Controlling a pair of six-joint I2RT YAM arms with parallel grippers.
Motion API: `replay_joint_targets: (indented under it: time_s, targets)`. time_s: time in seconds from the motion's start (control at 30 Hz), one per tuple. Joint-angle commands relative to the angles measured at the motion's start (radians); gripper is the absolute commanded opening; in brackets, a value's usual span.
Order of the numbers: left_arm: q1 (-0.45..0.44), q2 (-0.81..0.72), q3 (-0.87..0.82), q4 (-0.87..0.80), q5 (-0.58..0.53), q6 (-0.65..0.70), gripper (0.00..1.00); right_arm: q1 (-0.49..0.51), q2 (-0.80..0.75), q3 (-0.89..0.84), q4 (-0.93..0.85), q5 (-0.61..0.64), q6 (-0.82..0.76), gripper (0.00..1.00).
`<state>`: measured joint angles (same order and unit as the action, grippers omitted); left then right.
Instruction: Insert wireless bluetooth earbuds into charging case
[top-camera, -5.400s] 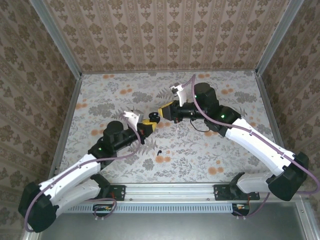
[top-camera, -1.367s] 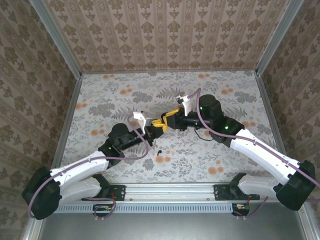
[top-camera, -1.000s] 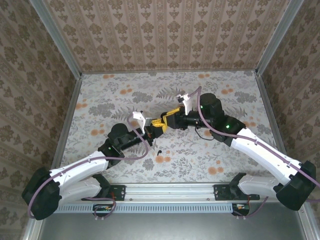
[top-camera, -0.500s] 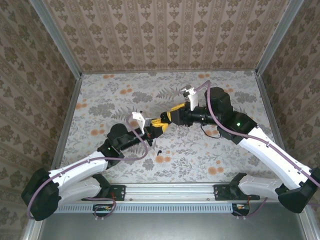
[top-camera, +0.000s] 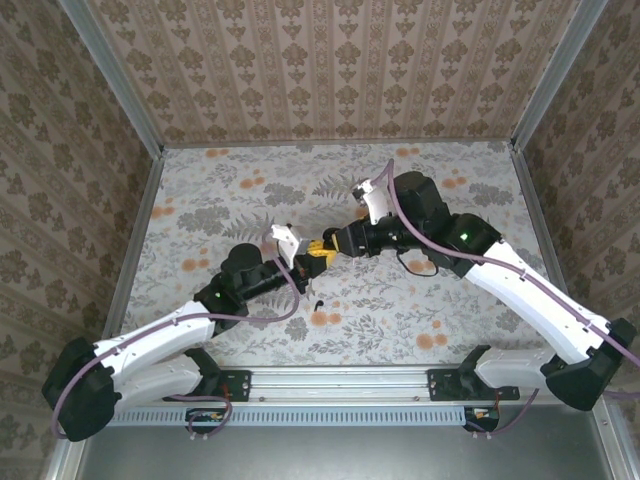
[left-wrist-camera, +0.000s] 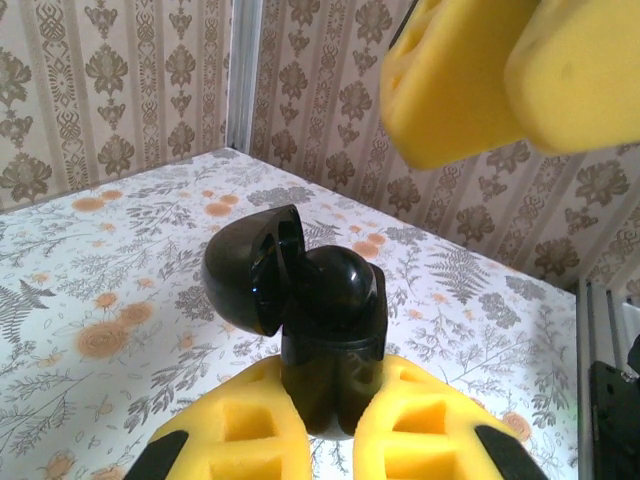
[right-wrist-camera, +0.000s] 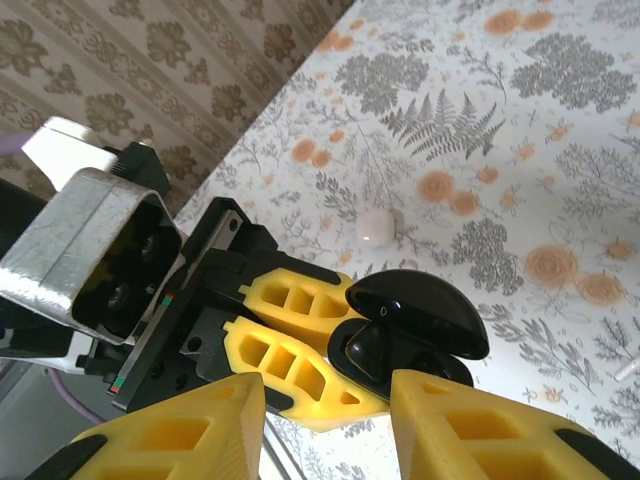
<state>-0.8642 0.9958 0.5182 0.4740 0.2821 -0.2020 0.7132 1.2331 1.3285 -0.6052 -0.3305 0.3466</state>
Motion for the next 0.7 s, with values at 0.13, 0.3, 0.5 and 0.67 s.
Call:
replay_joint_targets:
  time_s: [0.13,0.3,0.5,0.67]
  targets:
    - [-0.026,-0.026,0.055,-0.078,-0.052,0.087,0.0,0.043,0.057,0.086,-0.133,0.102,0.012,0.4]
    - [-0.032,-0.028,0.057,-0.081,-0.049,0.1,0.0,0.049,0.09,0.102,-0.158,0.113,0.009,0.41]
    - [-0.036,-0.024,0.064,-0.084,-0.029,0.112,0.0,0.05,0.11,0.101,-0.155,0.114,0.005,0.41]
    - [-0.038,-0.02,0.069,-0.086,-0.014,0.122,0.0,0.049,0.123,0.104,-0.156,0.117,-0.008,0.41]
